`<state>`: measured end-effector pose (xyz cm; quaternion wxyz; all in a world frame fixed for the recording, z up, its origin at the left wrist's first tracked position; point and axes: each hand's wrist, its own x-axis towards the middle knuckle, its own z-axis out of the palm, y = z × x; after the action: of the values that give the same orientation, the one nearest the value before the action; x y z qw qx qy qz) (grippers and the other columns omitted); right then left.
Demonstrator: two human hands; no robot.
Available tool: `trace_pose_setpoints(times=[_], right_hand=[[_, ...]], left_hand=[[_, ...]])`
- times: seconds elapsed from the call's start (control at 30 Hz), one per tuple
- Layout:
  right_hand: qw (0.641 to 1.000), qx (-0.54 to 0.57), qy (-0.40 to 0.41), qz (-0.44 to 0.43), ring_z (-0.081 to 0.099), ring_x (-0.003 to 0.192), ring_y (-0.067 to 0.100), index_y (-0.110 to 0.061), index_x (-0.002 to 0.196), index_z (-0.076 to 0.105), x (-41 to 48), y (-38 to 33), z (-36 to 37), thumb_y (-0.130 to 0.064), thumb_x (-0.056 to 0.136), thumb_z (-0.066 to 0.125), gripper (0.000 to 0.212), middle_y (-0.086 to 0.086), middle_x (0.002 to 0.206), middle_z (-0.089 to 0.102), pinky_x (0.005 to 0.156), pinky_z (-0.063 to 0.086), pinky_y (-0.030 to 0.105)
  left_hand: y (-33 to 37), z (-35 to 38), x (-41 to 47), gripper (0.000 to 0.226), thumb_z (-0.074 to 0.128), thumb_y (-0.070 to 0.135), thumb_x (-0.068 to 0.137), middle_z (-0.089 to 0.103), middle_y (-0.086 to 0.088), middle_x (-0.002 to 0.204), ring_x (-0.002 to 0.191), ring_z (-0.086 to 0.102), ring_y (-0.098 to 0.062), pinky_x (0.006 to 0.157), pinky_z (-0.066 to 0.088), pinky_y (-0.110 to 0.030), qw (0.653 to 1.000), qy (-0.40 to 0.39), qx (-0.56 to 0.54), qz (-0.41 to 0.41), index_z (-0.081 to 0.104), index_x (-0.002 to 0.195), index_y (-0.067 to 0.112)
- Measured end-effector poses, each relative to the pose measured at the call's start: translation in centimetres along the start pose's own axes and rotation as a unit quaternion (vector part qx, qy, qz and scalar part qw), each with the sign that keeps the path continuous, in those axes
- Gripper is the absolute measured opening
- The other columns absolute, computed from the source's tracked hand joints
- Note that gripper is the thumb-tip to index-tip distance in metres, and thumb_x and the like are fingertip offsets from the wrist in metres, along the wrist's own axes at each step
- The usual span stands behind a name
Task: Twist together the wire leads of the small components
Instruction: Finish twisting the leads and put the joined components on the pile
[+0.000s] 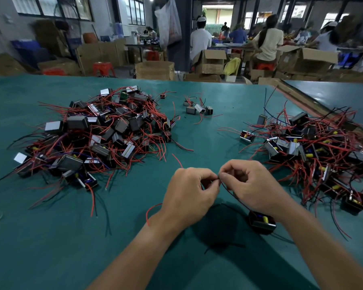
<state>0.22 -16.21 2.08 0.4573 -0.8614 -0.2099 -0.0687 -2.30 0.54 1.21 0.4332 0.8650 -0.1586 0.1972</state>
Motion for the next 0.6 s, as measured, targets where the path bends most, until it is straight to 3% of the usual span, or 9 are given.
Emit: trace_pose_setpoints(times=[0.17, 0.43, 0.6], right_hand=[[0.995, -0.063, -0.073, 0.008, 0.037, 0.047, 0.003, -0.017, 0.068, 0.067, -0.26, 0.21, -0.70, -0.022, 0.090, 0.066, 0.023, -0.007, 0.049, 0.049, 0.048, 0.033, 0.023], [0.996, -0.022, -0.055, 0.066, 0.036, 0.045, 0.001, -0.016, 0.066, 0.063, -0.23, 0.03, -0.94, -0.015, 0.092, 0.064, 0.025, -0.013, 0.046, 0.047, 0.049, 0.031, 0.018], [0.995, -0.040, -0.085, 0.020, 0.034, 0.046, 0.002, -0.013, 0.066, 0.066, -0.57, -0.45, -0.58, -0.019, 0.088, 0.071, 0.023, -0.012, 0.048, 0.044, 0.047, 0.030, 0.018]], left_hand=[[-0.05, -0.08, -0.07, 0.015, 0.063, 0.030, 0.080, 0.071, 0.008, 0.068, 0.056, 0.059, -0.007, 0.057, 0.048, -0.027, 1.000, 0.000, 0.024, -0.007, 0.074, 0.078, 0.020], [-0.28, -0.35, 0.23, 0.009, 0.069, 0.023, 0.081, 0.056, 0.022, 0.052, 0.045, 0.045, 0.002, 0.049, 0.030, -0.009, 0.999, 0.038, 0.003, -0.022, 0.072, 0.073, 0.020], [-0.22, -0.38, 0.28, 0.010, 0.067, 0.025, 0.079, 0.054, 0.023, 0.050, 0.045, 0.046, 0.002, 0.049, 0.029, -0.008, 0.999, 0.037, 0.007, -0.011, 0.073, 0.073, 0.020]])
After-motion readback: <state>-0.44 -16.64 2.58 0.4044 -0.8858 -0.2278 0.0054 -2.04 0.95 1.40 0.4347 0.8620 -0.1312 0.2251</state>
